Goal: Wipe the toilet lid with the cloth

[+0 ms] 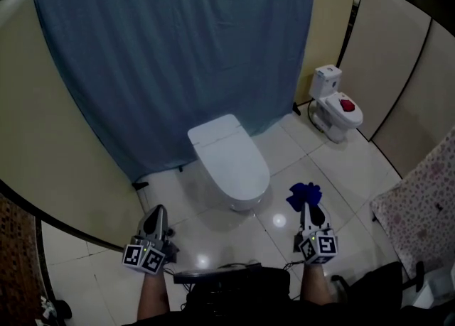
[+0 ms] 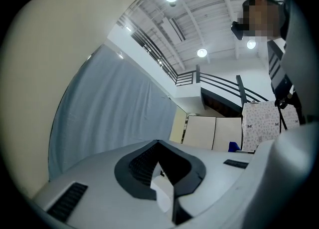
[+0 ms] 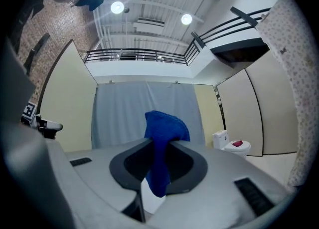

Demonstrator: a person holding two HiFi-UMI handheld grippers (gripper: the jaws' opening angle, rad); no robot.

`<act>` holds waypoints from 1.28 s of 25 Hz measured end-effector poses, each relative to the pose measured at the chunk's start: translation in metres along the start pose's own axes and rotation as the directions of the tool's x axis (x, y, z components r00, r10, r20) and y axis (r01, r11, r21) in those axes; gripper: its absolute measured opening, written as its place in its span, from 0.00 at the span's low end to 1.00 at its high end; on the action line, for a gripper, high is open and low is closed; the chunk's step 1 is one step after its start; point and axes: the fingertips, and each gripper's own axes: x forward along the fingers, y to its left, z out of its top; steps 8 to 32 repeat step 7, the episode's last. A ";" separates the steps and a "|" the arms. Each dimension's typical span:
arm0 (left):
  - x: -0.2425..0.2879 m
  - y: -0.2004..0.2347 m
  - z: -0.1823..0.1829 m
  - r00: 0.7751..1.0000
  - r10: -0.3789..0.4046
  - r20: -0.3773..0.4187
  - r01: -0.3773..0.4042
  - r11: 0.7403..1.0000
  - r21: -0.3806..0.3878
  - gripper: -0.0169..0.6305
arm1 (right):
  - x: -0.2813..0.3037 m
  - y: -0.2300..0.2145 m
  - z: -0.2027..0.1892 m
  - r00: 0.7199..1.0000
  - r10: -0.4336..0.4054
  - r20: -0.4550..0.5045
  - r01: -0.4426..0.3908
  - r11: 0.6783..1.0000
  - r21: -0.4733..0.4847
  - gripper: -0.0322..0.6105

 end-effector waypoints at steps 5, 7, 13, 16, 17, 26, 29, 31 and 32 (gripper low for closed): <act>0.000 -0.001 -0.001 1.000 0.000 -0.007 0.000 1.000 0.024 0.01 | 0.000 -0.009 0.005 1.000 -0.014 0.027 0.013 1.000 0.013 0.14; 0.002 0.001 0.000 1.000 0.008 -0.006 -0.007 0.999 0.036 0.01 | 0.002 -0.010 0.004 0.999 -0.012 0.032 0.011 1.000 0.014 0.14; 0.002 0.001 0.000 1.000 0.008 -0.006 -0.007 0.999 0.036 0.01 | 0.002 -0.010 0.004 0.999 -0.012 0.032 0.011 1.000 0.014 0.14; 0.002 0.001 0.000 1.000 0.008 -0.006 -0.007 0.999 0.036 0.01 | 0.002 -0.010 0.004 0.999 -0.012 0.032 0.011 1.000 0.014 0.14; 0.002 0.001 0.000 1.000 0.008 -0.006 -0.007 0.999 0.036 0.01 | 0.002 -0.010 0.004 0.999 -0.012 0.032 0.011 1.000 0.014 0.14; 0.002 0.001 0.000 1.000 0.008 -0.006 -0.007 0.999 0.036 0.01 | 0.002 -0.010 0.004 0.999 -0.012 0.032 0.011 1.000 0.014 0.14; 0.002 0.001 0.000 1.000 0.008 -0.006 -0.007 0.999 0.036 0.01 | 0.002 -0.010 0.004 0.999 -0.012 0.032 0.011 1.000 0.014 0.14; 0.002 0.001 0.000 1.000 0.008 -0.006 -0.007 0.999 0.036 0.01 | 0.002 -0.010 0.004 0.999 -0.012 0.032 0.011 1.000 0.014 0.14; 0.002 0.001 0.000 1.000 0.008 -0.006 -0.007 0.999 0.036 0.01 | 0.002 -0.010 0.004 0.999 -0.012 0.032 0.011 1.000 0.014 0.14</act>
